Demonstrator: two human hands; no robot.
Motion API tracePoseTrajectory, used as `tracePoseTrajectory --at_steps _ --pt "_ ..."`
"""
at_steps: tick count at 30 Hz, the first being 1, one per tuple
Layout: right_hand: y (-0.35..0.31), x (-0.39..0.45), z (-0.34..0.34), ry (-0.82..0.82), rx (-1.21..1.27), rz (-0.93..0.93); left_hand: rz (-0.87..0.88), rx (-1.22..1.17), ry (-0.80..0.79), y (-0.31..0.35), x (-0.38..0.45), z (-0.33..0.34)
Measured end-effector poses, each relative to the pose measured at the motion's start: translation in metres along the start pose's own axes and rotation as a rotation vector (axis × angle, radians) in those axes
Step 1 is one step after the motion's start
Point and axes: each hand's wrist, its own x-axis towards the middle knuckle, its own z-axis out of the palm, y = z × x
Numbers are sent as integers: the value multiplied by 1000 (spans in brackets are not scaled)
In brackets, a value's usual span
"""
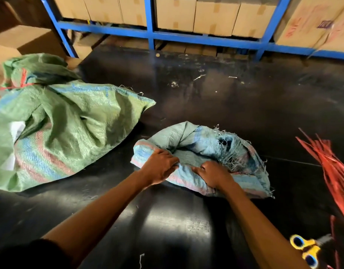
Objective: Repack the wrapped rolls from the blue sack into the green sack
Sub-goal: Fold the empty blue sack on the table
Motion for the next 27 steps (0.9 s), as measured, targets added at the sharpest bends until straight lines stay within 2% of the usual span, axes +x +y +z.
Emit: tracePoseTrajectory --at_steps 2,6,8,11,13,15,18,19,23,25,27 --pt "-6 -10 0 85 -17 -12 -34 0 -68 0 6 -5" --pt "-23 -51 4 246 -217 -201 -70 -38 -211 6 0 -12" --pt "-33 -77 15 173 -247 -254 -78 -115 -287 3 -19 -11" --pt "-60 -118 35 -17 -336 -326 -117 -319 -510 -3 -53 -16" --pt "-83 -138 47 -56 -311 -335 -84 -383 -634 0 -78 -24" --pt "-104 -155 56 -115 -203 -258 -49 -329 -591 6 -107 -33" --pt "-119 -172 71 -168 149 -59 162 -136 -178 13 -161 -34" --pt "-121 -174 74 -180 243 -19 244 -85 -124 15 -179 -33" --pt "-137 -193 84 -298 315 59 377 128 -96 19 -226 -21" --pt "-151 -204 90 -220 253 62 411 139 -110 24 -227 -25" --pt "-162 -218 92 -70 133 16 364 43 -282 25 -216 -37"
